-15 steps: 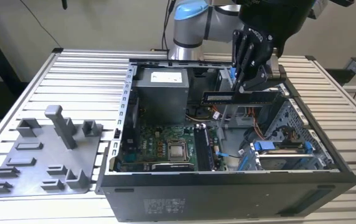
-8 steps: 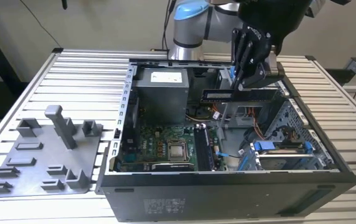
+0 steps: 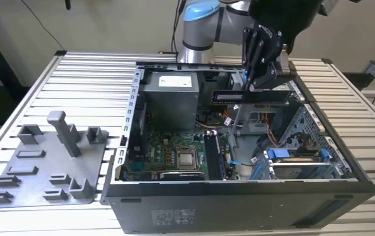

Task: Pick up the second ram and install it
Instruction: 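Pick up the second ram and move it above second insertion slot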

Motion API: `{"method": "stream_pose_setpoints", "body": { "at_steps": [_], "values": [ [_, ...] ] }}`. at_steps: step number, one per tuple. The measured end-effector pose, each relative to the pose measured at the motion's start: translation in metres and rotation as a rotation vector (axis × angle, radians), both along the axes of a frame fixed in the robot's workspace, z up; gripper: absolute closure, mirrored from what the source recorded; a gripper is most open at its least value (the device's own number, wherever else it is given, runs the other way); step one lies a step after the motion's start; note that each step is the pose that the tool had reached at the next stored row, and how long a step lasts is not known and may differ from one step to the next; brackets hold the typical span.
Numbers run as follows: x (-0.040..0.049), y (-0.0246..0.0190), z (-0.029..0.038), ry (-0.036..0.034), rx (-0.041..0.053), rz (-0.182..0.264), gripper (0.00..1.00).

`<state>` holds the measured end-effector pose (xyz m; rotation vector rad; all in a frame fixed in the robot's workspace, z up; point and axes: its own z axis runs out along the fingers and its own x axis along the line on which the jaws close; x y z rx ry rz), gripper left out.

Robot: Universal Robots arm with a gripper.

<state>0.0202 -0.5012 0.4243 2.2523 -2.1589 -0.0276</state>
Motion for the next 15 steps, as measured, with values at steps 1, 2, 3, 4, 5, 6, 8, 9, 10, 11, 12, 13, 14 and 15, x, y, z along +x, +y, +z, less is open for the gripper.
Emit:
{"method": "stream_pose_setpoints", "body": {
  "at_steps": [1,2,3,4,5,6,8,9,10,11,12,13,14,15],
  "values": [
    [0.0,0.0008,0.0,0.0,0.0,0.0,0.86],
    [0.0,0.0011,0.0,0.0,-0.0001,0.0,0.86],
    [0.0,0.0011,0.0,0.0,-0.0001,0.0,0.86],
    [0.0,0.0011,0.0,0.0,-0.0001,0.0,0.86],
    [0.0,0.0011,0.0,0.0,0.0,0.0,0.86],
    [0.0,0.0012,0.0,0.0,0.0,0.0,0.86],
    [0.0,0.0026,-0.0002,0.0,0.0004,0.0,0.86],
    [-0.0001,0.0037,-0.0006,0.0,0.0017,0.0,0.86],
    [-0.0001,0.0051,-0.0008,-0.0002,0.0039,0.0,0.86],
    [0.0,0.0064,-0.0011,-0.0004,0.0063,-0.001,0.86],
    [0.0,0.0075,-0.0014,-0.0008,0.0096,-0.001,0.86],
    [0.0,0.0084,-0.0018,-0.0013,0.0118,-0.002,0.86],
    [-0.0001,0.0092,-0.0022,-0.0016,0.0124,-0.005,0.86],
    [-0.0002,0.01,-0.0029,-0.0018,0.0124,-0.009,0.86]
  ]
}}
